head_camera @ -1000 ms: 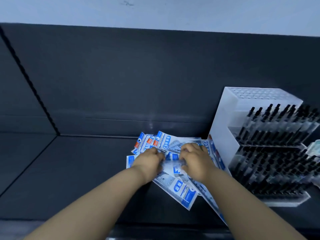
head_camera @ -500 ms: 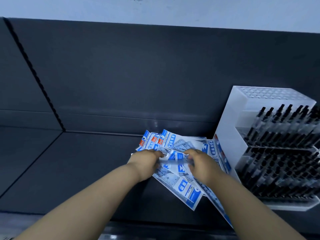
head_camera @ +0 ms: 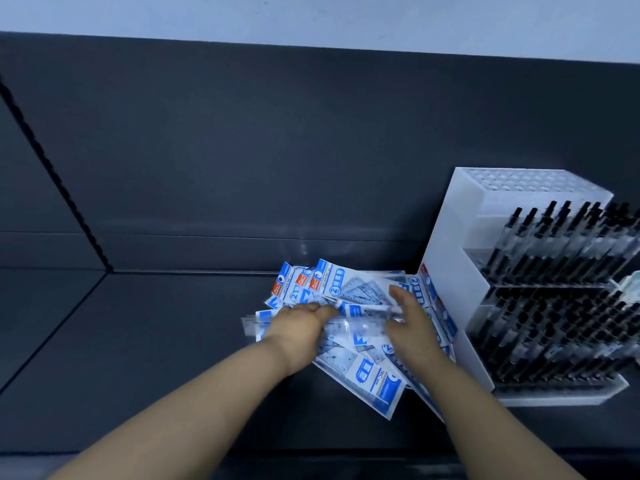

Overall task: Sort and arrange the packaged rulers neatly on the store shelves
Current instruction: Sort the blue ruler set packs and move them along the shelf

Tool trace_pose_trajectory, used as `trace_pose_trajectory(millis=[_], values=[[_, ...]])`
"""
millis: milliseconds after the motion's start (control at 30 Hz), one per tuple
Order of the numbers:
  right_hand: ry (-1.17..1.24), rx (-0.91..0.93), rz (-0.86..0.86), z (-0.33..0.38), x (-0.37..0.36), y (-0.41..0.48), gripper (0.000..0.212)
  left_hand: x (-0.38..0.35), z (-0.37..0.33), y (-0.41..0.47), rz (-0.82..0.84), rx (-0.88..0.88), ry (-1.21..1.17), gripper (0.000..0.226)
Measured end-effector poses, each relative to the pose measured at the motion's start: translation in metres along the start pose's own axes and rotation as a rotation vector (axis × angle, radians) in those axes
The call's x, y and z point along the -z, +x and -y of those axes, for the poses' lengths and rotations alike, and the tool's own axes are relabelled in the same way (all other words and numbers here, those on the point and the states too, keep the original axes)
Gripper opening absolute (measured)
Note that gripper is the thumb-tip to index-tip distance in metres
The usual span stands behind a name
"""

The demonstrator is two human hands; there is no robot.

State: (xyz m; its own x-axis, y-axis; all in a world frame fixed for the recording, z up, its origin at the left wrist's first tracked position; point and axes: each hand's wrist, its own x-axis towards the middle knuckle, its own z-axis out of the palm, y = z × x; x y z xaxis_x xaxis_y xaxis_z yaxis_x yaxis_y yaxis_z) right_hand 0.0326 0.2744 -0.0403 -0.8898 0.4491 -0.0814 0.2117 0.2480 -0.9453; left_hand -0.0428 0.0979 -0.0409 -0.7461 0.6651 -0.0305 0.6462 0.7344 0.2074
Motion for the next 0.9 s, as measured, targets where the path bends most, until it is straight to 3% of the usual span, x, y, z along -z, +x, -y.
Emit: trace_pose_trajectory(millis=[100, 300, 433, 567, 733, 900], values=[[0.079, -0.064, 0.171, 0.004, -0.005, -0.004, 0.068, -0.003, -0.004, 0.003, 0.005, -0.018, 0.047, 0.058], [0.084, -0.048, -0.066, -0.007, -0.005, 0.002, 0.057, -0.002, -0.003, 0.002, 0.010, -0.030, 0.040, 0.057], [-0.120, 0.023, -0.195, -0.010, -0.006, -0.004, 0.026, -0.002, 0.001, 0.003, 0.009, -0.025, 0.042, 0.057], [-0.092, 0.024, -0.129, -0.009, -0.011, -0.006, 0.018, 0.000, -0.007, 0.005, -0.001, -0.065, 0.055, 0.058], [-0.120, 0.033, -0.231, -0.008, 0.000, -0.006, 0.014, 0.000, -0.005, 0.011, -0.002, -0.068, 0.048, 0.056], [-0.092, 0.034, -0.135, -0.004, -0.006, -0.011, 0.018, -0.003, -0.010, 0.012, -0.014, -0.078, 0.007, 0.054]])
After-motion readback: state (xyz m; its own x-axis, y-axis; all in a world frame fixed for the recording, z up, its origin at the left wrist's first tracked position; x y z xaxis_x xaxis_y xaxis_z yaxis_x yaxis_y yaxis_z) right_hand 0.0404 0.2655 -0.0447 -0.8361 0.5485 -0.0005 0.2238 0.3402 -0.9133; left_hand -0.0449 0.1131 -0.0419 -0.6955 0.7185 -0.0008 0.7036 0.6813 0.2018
